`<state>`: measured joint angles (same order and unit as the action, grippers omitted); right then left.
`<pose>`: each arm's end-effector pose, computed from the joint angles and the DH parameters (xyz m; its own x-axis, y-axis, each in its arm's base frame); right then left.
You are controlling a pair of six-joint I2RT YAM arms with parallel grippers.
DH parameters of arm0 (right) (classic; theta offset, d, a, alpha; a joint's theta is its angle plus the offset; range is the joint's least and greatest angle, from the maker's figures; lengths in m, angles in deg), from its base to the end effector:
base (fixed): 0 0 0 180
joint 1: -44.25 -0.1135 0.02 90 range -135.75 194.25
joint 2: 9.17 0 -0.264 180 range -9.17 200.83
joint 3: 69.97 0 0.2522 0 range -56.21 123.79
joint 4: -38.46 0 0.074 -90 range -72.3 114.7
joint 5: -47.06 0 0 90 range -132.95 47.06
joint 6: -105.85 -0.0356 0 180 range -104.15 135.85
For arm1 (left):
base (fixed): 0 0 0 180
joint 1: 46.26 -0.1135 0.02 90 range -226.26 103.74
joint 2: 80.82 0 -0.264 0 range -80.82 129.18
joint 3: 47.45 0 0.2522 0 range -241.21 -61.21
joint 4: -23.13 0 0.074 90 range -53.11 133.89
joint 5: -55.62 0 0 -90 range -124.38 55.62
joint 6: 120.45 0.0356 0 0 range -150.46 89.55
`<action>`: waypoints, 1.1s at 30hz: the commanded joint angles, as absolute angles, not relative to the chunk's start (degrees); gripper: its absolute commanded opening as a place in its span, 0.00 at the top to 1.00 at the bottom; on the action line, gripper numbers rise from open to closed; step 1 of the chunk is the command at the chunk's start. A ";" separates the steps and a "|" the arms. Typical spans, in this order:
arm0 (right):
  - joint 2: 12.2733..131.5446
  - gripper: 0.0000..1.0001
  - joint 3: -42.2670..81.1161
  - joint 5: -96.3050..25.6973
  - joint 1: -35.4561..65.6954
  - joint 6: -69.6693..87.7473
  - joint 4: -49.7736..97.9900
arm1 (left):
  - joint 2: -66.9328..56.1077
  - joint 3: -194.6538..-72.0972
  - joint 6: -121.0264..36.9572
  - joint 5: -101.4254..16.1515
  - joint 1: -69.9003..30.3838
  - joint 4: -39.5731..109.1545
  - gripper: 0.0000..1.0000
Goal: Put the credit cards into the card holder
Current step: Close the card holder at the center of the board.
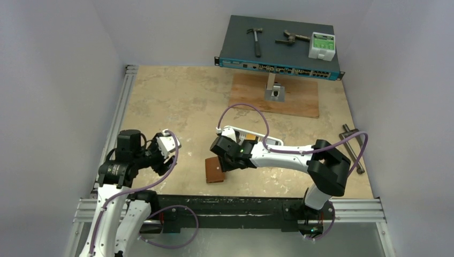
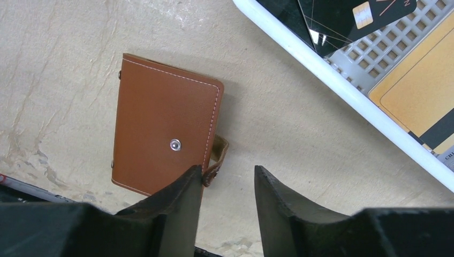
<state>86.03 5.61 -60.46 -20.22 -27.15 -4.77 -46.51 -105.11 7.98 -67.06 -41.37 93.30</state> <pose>0.1522 0.2938 0.1957 -0.8270 -0.2224 -0.5164 -0.3245 0.9388 0.1153 0.1026 -0.0281 0.2865 -0.2957 0.5504 -0.7808 0.7962 0.5937 0.1169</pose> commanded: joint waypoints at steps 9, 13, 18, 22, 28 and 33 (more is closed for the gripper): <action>84.09 0.89 5.62 -61.69 -19.06 -28.11 -4.87 | -45.79 -104.98 11.02 -69.12 -41.62 92.77 0.37; 82.92 0.96 4.14 -61.15 -18.65 -28.36 -4.46 | -46.37 -103.34 15.78 -72.66 -40.22 91.63 0.36; 82.55 0.98 2.91 -61.02 -18.27 -27.59 -4.28 | -49.97 -100.05 26.70 -69.27 -28.76 91.62 0.35; 81.92 1.00 1.03 -60.24 -17.51 -27.15 -1.35 | -50.14 -98.39 38.35 -66.63 -21.12 92.58 0.30; 81.63 1.00 0.46 -54.45 -16.75 -27.05 3.96 | -44.95 -95.06 47.28 -66.09 -14.16 84.96 0.28; 81.34 1.00 1.90 -52.77 -16.38 -26.49 4.15 | -26.15 -106.71 44.21 -57.84 -6.34 91.46 0.28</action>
